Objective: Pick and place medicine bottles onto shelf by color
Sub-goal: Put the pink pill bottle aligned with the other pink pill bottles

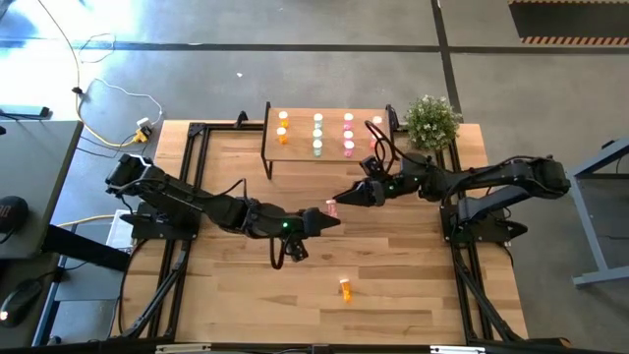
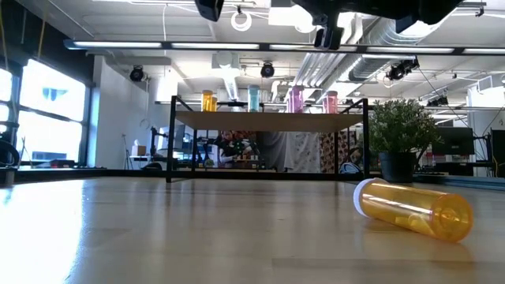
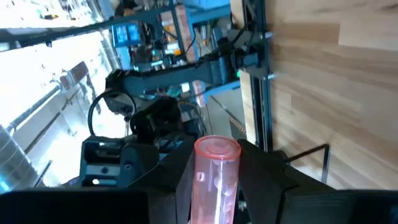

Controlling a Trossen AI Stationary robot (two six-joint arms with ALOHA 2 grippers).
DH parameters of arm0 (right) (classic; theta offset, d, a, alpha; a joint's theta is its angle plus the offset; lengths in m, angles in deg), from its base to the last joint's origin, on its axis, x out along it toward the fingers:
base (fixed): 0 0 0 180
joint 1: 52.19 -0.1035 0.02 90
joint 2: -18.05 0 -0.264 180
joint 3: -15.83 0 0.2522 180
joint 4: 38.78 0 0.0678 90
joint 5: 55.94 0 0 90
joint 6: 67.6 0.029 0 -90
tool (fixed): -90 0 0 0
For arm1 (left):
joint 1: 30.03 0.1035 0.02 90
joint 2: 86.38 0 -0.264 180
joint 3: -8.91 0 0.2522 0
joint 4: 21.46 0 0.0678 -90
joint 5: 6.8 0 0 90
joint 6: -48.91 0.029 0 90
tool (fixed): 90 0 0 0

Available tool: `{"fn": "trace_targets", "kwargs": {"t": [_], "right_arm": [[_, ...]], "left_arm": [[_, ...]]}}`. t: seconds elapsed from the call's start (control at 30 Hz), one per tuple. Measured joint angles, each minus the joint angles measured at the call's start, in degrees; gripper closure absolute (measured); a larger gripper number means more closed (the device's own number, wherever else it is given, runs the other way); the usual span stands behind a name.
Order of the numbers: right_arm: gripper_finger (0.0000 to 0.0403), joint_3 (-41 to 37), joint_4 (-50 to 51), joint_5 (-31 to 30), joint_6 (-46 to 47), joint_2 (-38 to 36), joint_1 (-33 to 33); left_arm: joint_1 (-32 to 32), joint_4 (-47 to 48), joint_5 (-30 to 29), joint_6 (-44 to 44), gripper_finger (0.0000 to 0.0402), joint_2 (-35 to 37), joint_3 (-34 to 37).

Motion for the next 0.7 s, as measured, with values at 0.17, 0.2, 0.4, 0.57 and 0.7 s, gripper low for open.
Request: {"fn": "trace_targets", "kwargs": {"t": [0.17, 0.2, 0.4, 0.57, 0.7], "right_arm": [[0.0198, 0.0, -0.7, 1.6, 0.1, 0.0, 0.6], [0.0198, 0.0, -1.0, 2.2, 0.3, -0.1, 0.6], [0.0198, 0.0, -0.7, 3.1, 2.4, -0.1, 0.6], [0.0198, 0.0, -0.5, 3.9, 3.9, 0.7, 0.5], [0.0198, 0.0, -0.8, 4.3, 4.3, 1.8, 0.1]], "left_arm": [[0.7, -0.2, 2.6, 0.4, 0.0298, 0.0, 0.0], [0.7, -0.2, 2.6, 0.8, 0.0298, 0.0, 0.0], [1.4, -0.3, 4.8, 1.1, 0.0298, 0.0, 0.0], [1.9, -0.9, 4.8, 1.1, 0.0298, 0.0, 0.0], [2.1, -0.9, 4.9, 1.1, 0.0298, 0.0, 0.0]]}}
